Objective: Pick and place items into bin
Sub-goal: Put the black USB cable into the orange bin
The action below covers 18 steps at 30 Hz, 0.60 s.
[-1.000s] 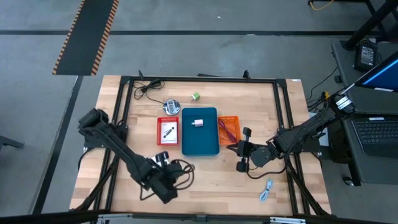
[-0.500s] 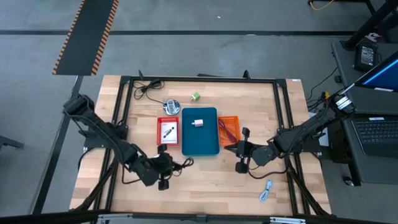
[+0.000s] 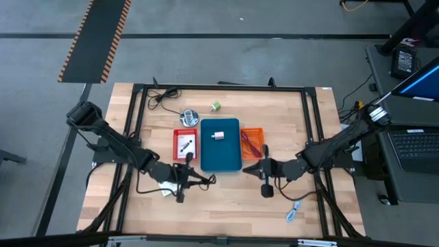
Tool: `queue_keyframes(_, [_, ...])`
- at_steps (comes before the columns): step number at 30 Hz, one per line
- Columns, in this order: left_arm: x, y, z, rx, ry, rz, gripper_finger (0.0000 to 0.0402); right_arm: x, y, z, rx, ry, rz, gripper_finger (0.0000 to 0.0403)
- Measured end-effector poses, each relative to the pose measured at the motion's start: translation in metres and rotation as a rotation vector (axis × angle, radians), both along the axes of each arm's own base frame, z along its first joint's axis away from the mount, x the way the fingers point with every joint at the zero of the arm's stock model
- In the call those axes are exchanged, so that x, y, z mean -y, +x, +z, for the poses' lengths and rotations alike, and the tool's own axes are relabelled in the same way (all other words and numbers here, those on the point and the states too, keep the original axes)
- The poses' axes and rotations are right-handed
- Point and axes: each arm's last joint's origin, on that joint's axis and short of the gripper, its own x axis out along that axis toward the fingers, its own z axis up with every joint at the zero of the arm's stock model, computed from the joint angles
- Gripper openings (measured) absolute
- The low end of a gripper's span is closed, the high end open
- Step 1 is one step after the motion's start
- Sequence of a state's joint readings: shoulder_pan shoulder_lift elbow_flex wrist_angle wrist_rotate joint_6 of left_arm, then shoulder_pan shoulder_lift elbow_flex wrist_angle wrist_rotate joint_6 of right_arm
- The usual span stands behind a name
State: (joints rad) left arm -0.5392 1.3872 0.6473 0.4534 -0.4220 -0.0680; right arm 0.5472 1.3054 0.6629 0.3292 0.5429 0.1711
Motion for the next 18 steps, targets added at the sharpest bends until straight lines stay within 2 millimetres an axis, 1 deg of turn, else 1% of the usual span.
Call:
queue_keyframes(3, [-0.008,0.004,-0.001,-0.004,0.024,0.014,0.0031,-0.003,0.005,0.0,0.044,-0.024,0.028,0.0013])
queue_keyframes(6, [-0.015,0.009,-0.001,0.006,0.018,0.006,0.0031,-0.006,0.009,-0.002,0.067,-0.049,0.036,0.0041])
queue_keyframes(11, [-0.022,0.015,0.005,0.061,0.038,-0.081,0.0031,-0.008,0.013,-0.002,0.113,-0.077,0.045,0.0107])
queue_keyframes(15, [-0.028,0.018,0.008,0.096,0.053,-0.082,0.0031,-0.009,0.015,0.0,0.146,-0.084,0.047,0.016])
queue_keyframes(18, [-0.034,0.022,0.007,0.097,0.042,-0.056,0.0031,-0.008,0.018,0.0,0.166,-0.074,0.038,0.0191])
